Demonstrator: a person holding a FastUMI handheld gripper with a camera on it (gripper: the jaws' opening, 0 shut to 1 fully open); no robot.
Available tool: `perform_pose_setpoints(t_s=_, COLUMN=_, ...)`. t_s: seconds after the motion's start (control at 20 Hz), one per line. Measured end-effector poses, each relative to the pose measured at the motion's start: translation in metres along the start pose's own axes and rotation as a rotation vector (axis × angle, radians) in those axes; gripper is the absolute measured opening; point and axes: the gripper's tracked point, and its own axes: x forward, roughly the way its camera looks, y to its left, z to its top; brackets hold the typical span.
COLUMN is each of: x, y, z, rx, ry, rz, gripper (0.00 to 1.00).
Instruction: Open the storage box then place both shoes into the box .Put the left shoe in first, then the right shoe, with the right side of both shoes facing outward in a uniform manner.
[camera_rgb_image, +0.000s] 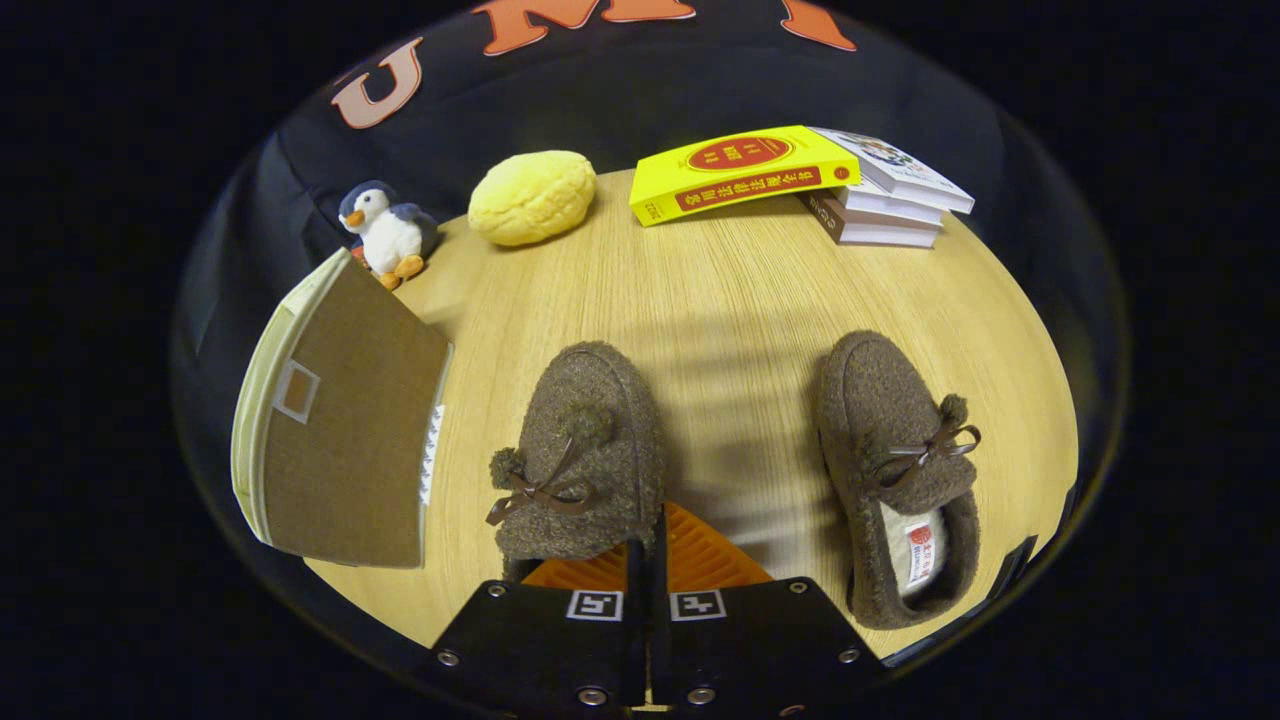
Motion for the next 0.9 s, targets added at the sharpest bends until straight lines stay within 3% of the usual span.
perform_pose_setpoints(t_s=0.55, x=-0.114, y=0.113, z=0.069, rx=0.030, ry=-0.096, rz=0.116, gripper=0.03)
perform_pose_setpoints(t_s=0.9, x=-0.114, y=0.213, z=0.086, rx=-0.010, ry=-0.088, rz=0.188, gripper=0.03)
